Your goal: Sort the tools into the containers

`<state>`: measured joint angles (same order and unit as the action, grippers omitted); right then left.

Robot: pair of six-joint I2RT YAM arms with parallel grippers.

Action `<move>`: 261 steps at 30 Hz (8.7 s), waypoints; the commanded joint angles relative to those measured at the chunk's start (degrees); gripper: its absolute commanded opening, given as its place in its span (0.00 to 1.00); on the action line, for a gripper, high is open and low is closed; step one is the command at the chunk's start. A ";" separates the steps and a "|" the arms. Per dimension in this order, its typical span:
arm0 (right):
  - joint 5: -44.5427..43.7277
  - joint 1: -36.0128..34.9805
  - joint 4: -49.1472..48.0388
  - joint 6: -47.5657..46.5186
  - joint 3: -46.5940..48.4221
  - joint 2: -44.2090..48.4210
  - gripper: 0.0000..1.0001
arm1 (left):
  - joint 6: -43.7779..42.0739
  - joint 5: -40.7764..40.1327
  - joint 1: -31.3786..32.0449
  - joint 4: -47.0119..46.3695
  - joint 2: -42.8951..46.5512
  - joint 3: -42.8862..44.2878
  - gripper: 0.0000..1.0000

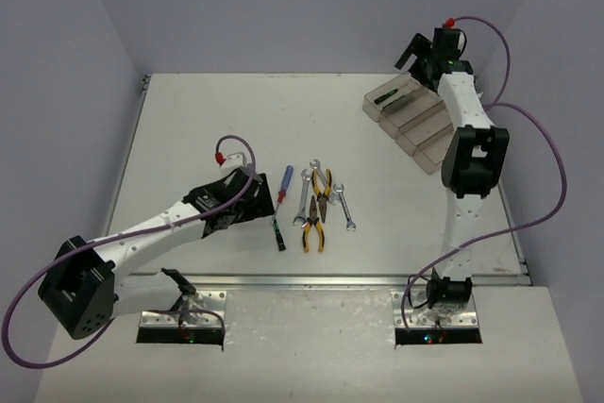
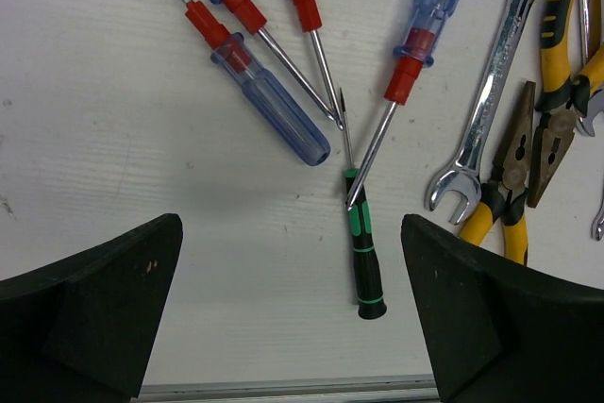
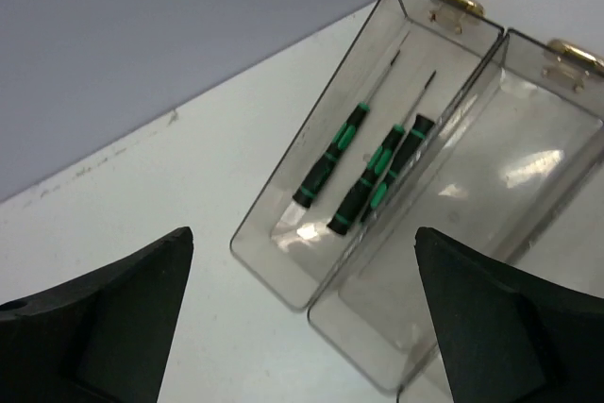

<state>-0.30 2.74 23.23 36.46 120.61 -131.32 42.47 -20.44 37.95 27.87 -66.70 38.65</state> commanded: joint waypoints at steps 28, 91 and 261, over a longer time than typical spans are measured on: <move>19.61 -10.73 -9.05 -5.28 -66.93 57.99 0.99 | 26.39 -11.91 21.55 5.73 -26.25 9.32 0.13; 23.43 -10.19 -23.28 15.35 -74.64 58.27 0.00 | 1.83 -19.97 19.19 12.22 -4.59 26.48 1.00; 3.53 -13.25 -10.17 12.42 -56.94 44.11 0.00 | 4.38 -14.16 -1.48 4.47 -4.65 24.93 1.00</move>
<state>12.72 -17.73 4.68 50.58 51.17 -81.31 46.81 -20.74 36.40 20.32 -75.74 62.78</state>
